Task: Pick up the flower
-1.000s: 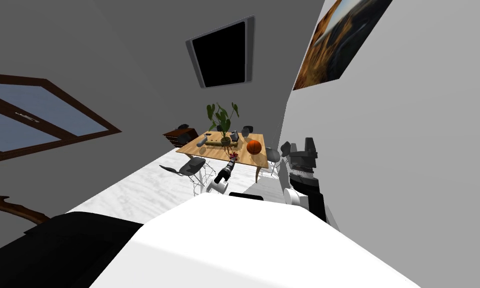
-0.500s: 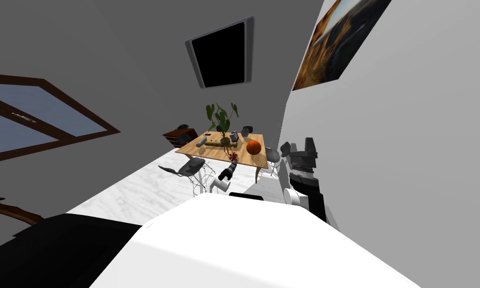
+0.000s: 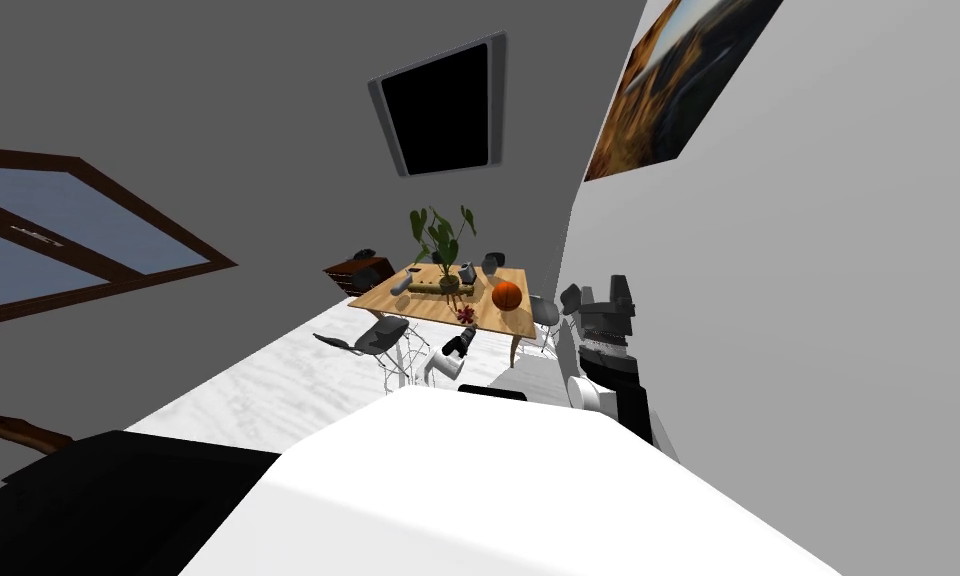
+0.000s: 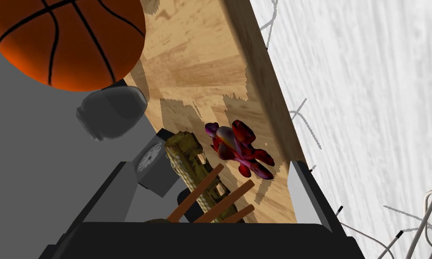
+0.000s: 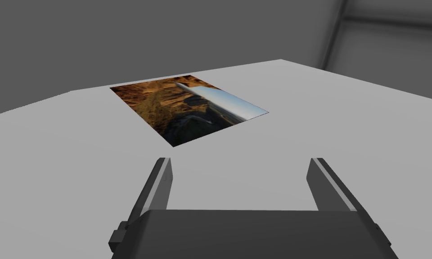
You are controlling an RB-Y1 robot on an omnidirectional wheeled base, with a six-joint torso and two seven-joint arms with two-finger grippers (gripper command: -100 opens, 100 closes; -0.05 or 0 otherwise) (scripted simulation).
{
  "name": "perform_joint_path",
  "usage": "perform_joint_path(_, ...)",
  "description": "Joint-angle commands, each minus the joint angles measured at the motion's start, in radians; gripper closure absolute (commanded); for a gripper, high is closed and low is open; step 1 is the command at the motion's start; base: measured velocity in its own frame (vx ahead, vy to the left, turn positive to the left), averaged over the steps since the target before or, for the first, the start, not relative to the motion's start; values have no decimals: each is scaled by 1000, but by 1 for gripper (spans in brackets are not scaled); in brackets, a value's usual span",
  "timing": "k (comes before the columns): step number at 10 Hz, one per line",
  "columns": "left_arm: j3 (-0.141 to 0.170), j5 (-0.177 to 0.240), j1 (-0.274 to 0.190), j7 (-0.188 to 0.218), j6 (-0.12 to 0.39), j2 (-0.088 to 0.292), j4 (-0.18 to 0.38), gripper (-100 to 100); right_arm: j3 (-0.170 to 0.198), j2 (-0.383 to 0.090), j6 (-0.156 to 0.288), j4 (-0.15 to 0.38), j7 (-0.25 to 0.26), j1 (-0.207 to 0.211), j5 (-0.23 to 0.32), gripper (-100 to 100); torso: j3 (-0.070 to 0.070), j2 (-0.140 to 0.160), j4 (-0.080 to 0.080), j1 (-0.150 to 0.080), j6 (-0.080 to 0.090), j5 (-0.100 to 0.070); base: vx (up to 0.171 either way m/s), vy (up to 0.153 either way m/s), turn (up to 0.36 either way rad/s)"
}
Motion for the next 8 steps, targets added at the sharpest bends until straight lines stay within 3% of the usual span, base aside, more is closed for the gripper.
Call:
perform_joint_path(1,-4,1,-8,-9,34,0,19,-100,0,0,0,0,0,0,0,0,0,0,0,0,0,0,34,-6,-10)
perform_joint_path(8,-20,17,-111,-67,223,-10,128,-100,0,0,0,0,0,0,0,0,-1,-1,0,1,0,0,51,2,-14)
